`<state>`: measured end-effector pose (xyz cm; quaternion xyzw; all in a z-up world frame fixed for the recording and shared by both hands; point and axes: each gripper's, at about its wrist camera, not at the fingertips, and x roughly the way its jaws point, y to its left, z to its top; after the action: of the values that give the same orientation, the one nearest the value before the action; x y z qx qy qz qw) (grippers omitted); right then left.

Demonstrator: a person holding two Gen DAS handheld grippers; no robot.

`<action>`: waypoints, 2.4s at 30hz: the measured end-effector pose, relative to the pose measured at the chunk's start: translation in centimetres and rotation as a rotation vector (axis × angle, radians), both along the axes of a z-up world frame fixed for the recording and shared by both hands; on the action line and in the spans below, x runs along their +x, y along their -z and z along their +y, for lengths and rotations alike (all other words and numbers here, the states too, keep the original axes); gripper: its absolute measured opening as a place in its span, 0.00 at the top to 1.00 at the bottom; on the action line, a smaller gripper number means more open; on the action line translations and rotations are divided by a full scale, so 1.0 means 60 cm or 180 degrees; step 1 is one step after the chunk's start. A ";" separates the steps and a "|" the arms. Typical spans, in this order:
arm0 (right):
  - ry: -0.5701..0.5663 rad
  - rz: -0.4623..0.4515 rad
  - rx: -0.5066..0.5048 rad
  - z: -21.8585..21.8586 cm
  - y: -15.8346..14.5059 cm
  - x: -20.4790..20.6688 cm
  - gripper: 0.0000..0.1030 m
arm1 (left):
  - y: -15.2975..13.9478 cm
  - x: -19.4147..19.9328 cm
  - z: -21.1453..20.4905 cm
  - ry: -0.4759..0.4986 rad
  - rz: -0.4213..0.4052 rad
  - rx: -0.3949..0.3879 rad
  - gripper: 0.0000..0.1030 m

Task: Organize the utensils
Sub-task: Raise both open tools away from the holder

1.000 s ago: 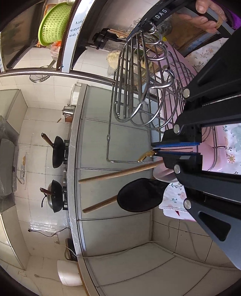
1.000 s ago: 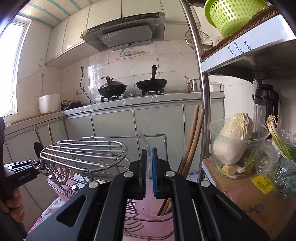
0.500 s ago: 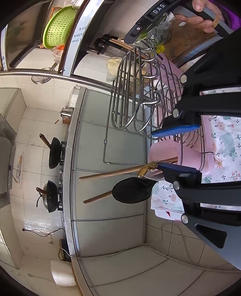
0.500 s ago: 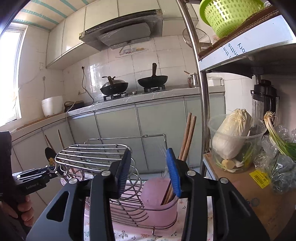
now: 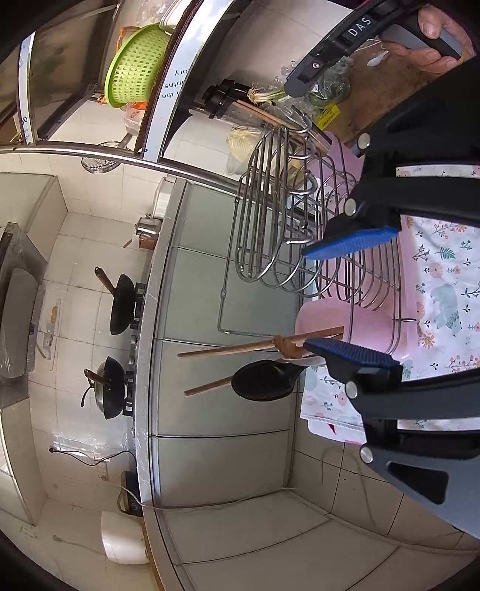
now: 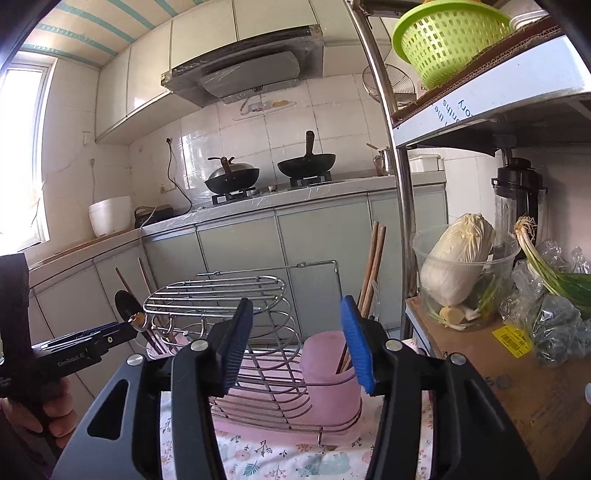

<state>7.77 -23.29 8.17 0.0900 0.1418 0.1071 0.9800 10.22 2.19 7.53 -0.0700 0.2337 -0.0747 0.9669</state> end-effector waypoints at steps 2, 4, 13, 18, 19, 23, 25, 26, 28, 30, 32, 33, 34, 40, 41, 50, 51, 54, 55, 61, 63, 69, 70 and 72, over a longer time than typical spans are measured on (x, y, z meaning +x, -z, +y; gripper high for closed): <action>-0.0013 0.0040 0.0024 0.000 0.004 -0.004 0.51 | -0.001 -0.005 -0.004 0.0001 -0.0010 0.0007 0.58; -0.0030 0.0069 0.0036 0.000 0.007 -0.009 0.51 | -0.002 -0.009 -0.007 0.0000 -0.0014 0.0010 0.58; -0.0070 0.0115 0.0014 0.010 0.010 -0.032 0.51 | -0.004 -0.027 -0.016 0.0031 -0.0020 0.0030 0.58; -0.0105 0.0129 -0.0022 0.018 0.011 -0.042 0.51 | -0.004 -0.036 -0.019 0.0037 -0.0024 0.0042 0.58; -0.0111 0.0132 -0.0032 0.019 0.011 -0.044 0.51 | -0.004 -0.036 -0.019 0.0039 -0.0025 0.0042 0.58; -0.0129 0.0123 -0.0070 0.025 0.009 -0.050 0.51 | -0.004 -0.043 -0.022 0.0051 -0.0041 0.0052 0.58; -0.0131 0.0111 -0.0086 0.026 0.007 -0.053 0.51 | -0.003 -0.045 -0.024 0.0054 -0.0045 0.0057 0.58; -0.0132 0.0110 -0.0093 0.027 0.006 -0.054 0.51 | -0.003 -0.046 -0.024 0.0054 -0.0048 0.0056 0.58; -0.0133 0.0111 -0.0096 0.028 0.006 -0.056 0.51 | -0.003 -0.047 -0.025 0.0056 -0.0054 0.0048 0.58; -0.0132 0.0116 -0.0094 0.029 0.006 -0.057 0.50 | -0.005 -0.049 -0.026 0.0051 -0.0062 0.0043 0.58; -0.0128 0.0120 -0.0096 0.030 0.007 -0.058 0.50 | -0.006 -0.053 -0.026 0.0040 -0.0097 0.0029 0.58; -0.0125 0.0121 -0.0098 0.031 0.008 -0.059 0.50 | -0.007 -0.055 -0.025 0.0029 -0.0119 0.0025 0.58; -0.0125 0.0123 -0.0099 0.032 0.009 -0.059 0.50 | -0.008 -0.057 -0.024 0.0015 -0.0137 0.0025 0.58; -0.0099 0.0113 -0.0099 0.037 0.012 -0.066 0.42 | -0.008 -0.072 -0.021 -0.0060 -0.0181 -0.0014 0.58; -0.0085 0.0102 -0.0111 0.039 0.012 -0.068 0.42 | -0.008 -0.075 -0.021 -0.0082 -0.0188 -0.0010 0.58; -0.0037 0.0062 -0.0122 0.042 0.020 -0.092 0.33 | -0.011 -0.113 -0.039 -0.0117 -0.0308 0.0109 0.58; -0.0016 0.0049 -0.0157 0.043 0.020 -0.096 0.32 | -0.012 -0.118 -0.041 -0.0107 -0.0319 0.0123 0.58; -0.0002 0.0044 -0.0206 0.043 0.023 -0.105 0.30 | -0.016 -0.135 -0.055 -0.0145 -0.0402 0.0206 0.58; -0.0009 0.0055 -0.0192 0.043 0.024 -0.106 0.30 | -0.017 -0.140 -0.059 -0.0175 -0.0431 0.0246 0.58; -0.0057 0.0110 -0.0113 0.041 0.033 -0.116 0.23 | -0.015 -0.164 -0.082 -0.0321 -0.0467 0.0435 0.58; -0.0072 0.0126 -0.0080 0.039 0.034 -0.119 0.22 | -0.015 -0.170 -0.087 -0.0332 -0.0474 0.0466 0.58; -0.0086 0.0170 -0.0045 0.030 0.040 -0.129 0.21 | -0.010 -0.181 -0.099 -0.0257 -0.0422 0.0455 0.58; -0.0087 0.0179 -0.0039 0.028 0.041 -0.130 0.21 | -0.009 -0.182 -0.101 -0.0244 -0.0413 0.0448 0.58; -0.0089 0.0187 -0.0014 0.024 0.044 -0.134 0.21 | -0.005 -0.186 -0.105 -0.0243 -0.0394 0.0445 0.58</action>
<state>-0.24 -21.87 5.53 0.0889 0.1720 0.1178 0.9740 -0.93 -4.14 7.85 -0.0065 0.1753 -0.0255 0.9842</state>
